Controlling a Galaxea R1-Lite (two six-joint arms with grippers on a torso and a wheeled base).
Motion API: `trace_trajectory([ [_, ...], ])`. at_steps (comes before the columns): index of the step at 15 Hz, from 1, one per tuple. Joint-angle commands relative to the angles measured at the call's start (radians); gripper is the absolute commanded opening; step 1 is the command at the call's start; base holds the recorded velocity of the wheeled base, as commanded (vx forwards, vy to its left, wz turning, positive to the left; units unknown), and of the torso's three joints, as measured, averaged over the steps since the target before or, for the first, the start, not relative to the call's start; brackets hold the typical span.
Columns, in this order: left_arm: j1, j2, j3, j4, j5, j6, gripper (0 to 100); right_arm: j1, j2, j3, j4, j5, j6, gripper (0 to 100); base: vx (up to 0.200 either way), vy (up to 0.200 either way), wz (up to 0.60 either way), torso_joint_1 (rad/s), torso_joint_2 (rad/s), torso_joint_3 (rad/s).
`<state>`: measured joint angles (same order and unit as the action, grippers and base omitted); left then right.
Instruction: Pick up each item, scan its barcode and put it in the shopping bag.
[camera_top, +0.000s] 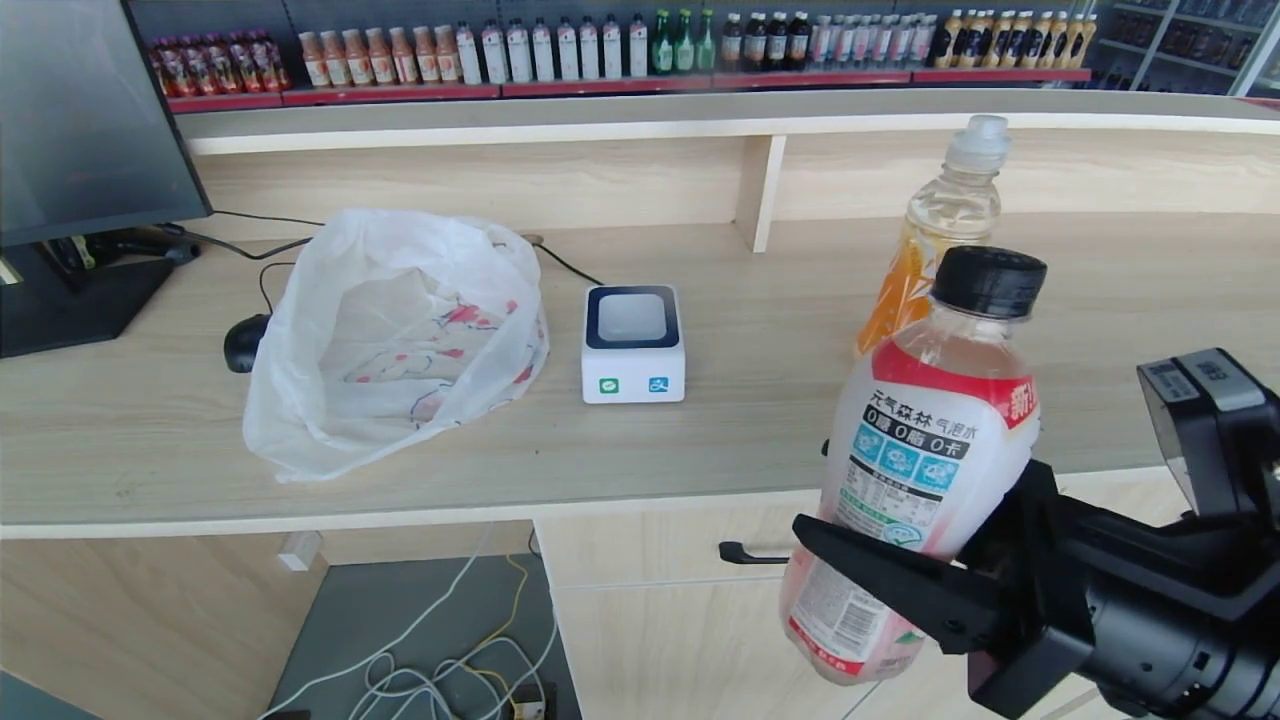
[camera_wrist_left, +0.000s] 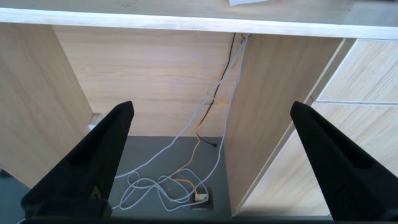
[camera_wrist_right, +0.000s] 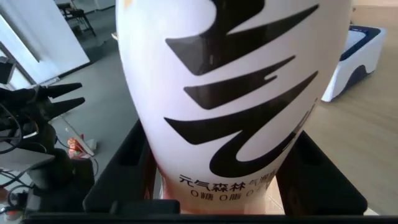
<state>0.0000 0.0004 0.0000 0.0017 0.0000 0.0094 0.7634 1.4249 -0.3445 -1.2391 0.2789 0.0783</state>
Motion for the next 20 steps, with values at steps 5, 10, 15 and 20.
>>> trace_trajectory([
  [5, 0.0, 0.0, 0.0, 0.0, 0.0, 0.0, 100, -0.001, 0.051, -0.057, 0.0, 0.164, 0.166, 0, 0.0, 0.0, 0.0, 0.0, 0.0, 0.0],
  [10, 0.002, 0.0, 0.0, 0.0, 0.0, 0.0, 100, -0.001, 0.08, -0.157, -0.002, 0.215, 0.253, 0, 0.0, 0.0, 0.0, 0.0, 0.0, 0.0],
  [15, 0.0, 0.0, 0.0, 0.0, 0.0, 0.0, 100, 0.004, 0.091, -0.191, -0.002, 0.287, 0.302, 0, 0.0, 0.0, 0.0, 0.0, 0.0, 0.0],
  [20, 0.0, 0.0, 0.0, 0.0, 0.0, 0.0, 100, -0.036, 0.163, -0.294, -0.002, 0.283, 0.325, 0, 0.0, 0.0, 0.0, 0.0, 0.0, 0.0],
])
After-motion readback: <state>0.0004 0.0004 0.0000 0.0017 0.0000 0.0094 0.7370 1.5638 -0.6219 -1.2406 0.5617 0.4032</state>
